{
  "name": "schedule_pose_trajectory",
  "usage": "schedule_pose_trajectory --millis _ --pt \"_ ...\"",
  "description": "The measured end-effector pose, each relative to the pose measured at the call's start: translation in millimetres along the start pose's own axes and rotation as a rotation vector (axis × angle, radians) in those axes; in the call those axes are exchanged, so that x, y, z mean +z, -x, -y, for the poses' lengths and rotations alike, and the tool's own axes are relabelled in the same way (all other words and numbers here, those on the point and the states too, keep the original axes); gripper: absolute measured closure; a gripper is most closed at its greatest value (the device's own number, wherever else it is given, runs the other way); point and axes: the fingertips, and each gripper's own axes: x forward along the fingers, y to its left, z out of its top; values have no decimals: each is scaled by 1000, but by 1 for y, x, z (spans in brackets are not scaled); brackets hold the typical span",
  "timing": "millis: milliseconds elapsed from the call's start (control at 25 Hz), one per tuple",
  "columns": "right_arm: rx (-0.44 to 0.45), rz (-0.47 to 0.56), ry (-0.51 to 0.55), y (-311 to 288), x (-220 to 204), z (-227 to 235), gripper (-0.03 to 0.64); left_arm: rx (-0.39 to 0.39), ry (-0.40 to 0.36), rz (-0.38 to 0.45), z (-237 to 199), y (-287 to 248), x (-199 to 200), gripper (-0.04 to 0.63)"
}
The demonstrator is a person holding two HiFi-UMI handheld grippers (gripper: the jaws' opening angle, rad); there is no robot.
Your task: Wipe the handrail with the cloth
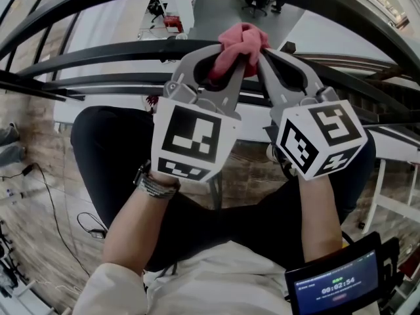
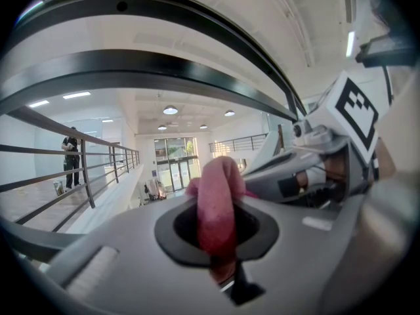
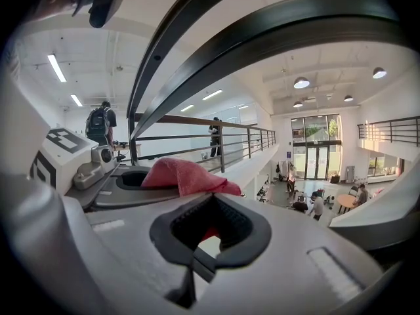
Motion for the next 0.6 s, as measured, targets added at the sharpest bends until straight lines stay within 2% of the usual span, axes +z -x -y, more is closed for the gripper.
schedule_pose_trajectory --millis 600 --pt "-21 5 -11 9 -1 12 615 -13 0 5 10 -7 3 563"
